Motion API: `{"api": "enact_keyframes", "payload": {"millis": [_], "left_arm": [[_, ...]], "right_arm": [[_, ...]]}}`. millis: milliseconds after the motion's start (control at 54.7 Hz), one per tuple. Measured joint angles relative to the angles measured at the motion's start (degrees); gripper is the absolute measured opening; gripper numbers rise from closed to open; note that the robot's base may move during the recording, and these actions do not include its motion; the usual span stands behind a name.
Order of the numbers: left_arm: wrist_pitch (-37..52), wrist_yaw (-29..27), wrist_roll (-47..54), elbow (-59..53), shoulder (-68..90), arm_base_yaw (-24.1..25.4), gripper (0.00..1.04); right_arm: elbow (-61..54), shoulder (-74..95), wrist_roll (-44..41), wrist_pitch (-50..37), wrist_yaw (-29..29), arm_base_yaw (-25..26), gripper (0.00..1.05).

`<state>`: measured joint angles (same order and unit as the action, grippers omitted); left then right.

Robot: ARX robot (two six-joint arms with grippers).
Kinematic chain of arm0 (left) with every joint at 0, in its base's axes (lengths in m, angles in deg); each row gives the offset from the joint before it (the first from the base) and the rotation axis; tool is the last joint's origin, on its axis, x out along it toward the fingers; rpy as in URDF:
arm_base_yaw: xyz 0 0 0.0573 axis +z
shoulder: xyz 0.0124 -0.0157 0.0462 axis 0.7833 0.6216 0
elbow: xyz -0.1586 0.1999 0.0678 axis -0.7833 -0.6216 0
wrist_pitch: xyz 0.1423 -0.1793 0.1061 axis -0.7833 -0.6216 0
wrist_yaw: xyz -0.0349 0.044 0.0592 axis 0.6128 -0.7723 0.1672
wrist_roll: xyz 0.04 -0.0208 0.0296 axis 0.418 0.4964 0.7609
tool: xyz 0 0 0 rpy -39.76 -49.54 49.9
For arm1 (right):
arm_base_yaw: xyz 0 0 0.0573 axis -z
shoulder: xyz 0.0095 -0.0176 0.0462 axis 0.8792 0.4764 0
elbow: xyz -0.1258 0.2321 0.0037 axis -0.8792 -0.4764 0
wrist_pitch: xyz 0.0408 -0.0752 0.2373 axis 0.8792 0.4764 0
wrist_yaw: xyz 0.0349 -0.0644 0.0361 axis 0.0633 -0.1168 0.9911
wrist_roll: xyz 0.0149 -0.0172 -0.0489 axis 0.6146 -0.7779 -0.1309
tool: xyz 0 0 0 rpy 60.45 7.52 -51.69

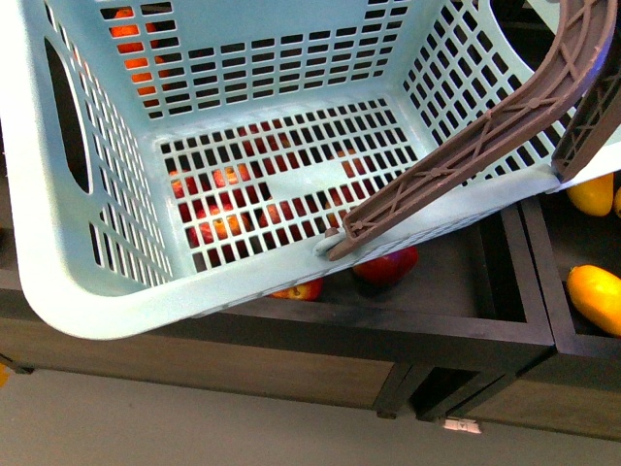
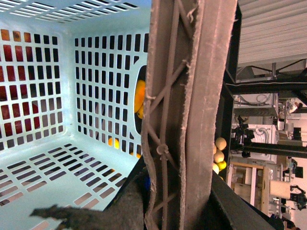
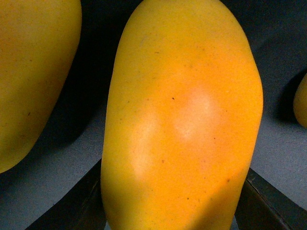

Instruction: Pick mango and avocado into basket

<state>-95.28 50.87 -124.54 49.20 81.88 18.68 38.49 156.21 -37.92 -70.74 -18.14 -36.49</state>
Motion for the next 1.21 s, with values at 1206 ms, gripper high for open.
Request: {"api": "enact_keyframes", "payload": {"millis": [1206], "left_arm": [[0.0,0.0,0.0,0.0,0.0,0.0,0.19]], "right_arm": [[-61.1,-91.8,-15.5,-8.7,21.5,-28.3,0.59]]}}
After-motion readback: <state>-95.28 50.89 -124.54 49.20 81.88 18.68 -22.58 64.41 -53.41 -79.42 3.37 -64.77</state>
